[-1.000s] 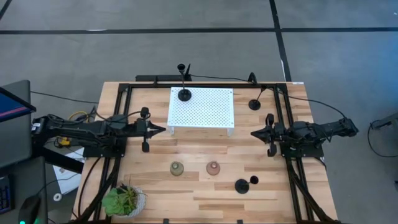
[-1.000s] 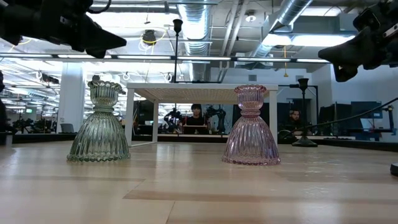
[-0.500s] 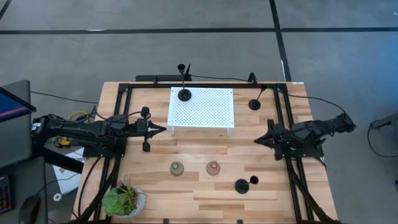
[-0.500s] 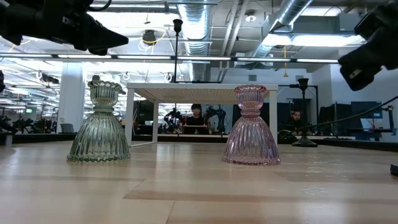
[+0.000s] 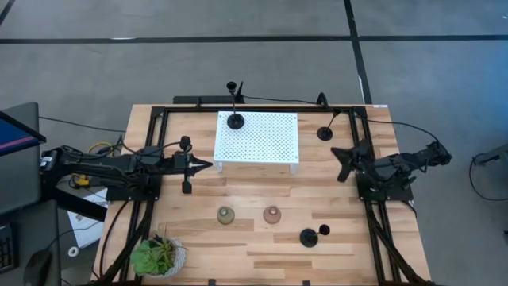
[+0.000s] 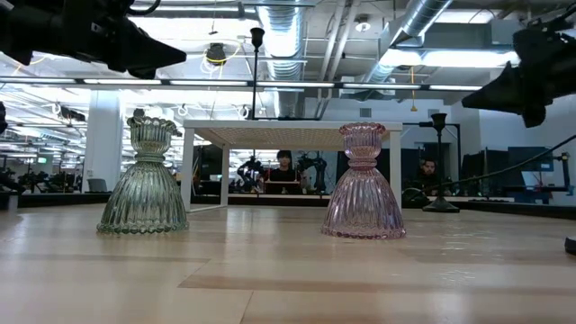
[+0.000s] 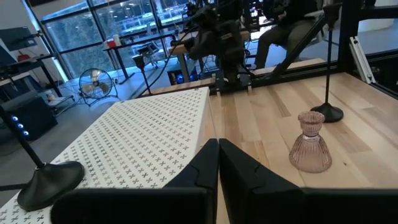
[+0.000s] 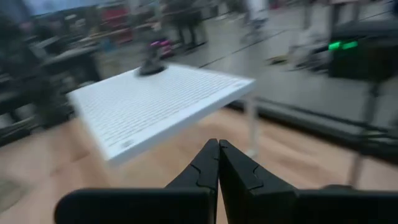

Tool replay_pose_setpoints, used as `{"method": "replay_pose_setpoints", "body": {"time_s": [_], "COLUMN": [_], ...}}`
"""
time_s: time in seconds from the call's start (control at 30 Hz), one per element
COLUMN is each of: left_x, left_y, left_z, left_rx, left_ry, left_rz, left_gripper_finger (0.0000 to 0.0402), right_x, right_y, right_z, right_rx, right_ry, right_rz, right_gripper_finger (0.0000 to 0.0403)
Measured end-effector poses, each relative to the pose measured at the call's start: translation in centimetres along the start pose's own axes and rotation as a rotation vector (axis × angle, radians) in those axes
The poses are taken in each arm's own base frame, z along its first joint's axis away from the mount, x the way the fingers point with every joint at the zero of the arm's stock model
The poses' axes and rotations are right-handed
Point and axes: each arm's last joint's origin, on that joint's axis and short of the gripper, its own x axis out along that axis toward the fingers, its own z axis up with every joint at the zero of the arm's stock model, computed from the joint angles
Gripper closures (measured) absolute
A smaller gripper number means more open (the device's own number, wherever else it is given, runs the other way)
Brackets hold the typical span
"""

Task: Pick & Place candle stick holders
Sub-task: Put the top black candle holder on the shelf

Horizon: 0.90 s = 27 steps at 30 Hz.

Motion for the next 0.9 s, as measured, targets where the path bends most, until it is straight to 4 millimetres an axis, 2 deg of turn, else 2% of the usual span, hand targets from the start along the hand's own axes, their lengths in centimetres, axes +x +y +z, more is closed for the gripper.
{"method": "replay_pose_setpoints", "body": {"time_s": [0.17,0.3,0.43,0.53,0.63,0.9], "left_x": [0.0,0.0,0.0,0.0,0.0,0.0], "left_y": [0.0,0.0,0.1,0.2,0.3,0.3], "left_z": [0.0,0.0,0.0,0.0,0.0,0.0], "left_rx": [0.000,0.000,0.000,-0.001,0.005,0.081], "left_ry": [0.000,-0.004,0.004,0.015,0.022,0.027], "left_rz": [0.000,0.002,0.037,0.080,0.106,0.111], "left_gripper_finger": [0.0389,0.0389,0.0389,0.0389,0.0389,0.0389], "right_x": [0.0,0.6,1.5,2.2,2.9,5.3], "right_y": [-0.2,-0.3,-0.2,-0.2,-0.2,-0.3], "right_z": [0.0,-0.6,-2.0,-2.2,-2.2,-1.8], "right_rx": [-0.003,-0.013,0.001,0.004,0.007,0.077], "right_ry": [-0.024,-0.010,0.049,0.061,0.057,0.085], "right_rz": [-0.065,-0.117,-0.167,-0.233,-0.290,-0.316], "right_gripper_finger": [0.0403,0.0403,0.0403,0.0403,0.0403,0.0403]}}
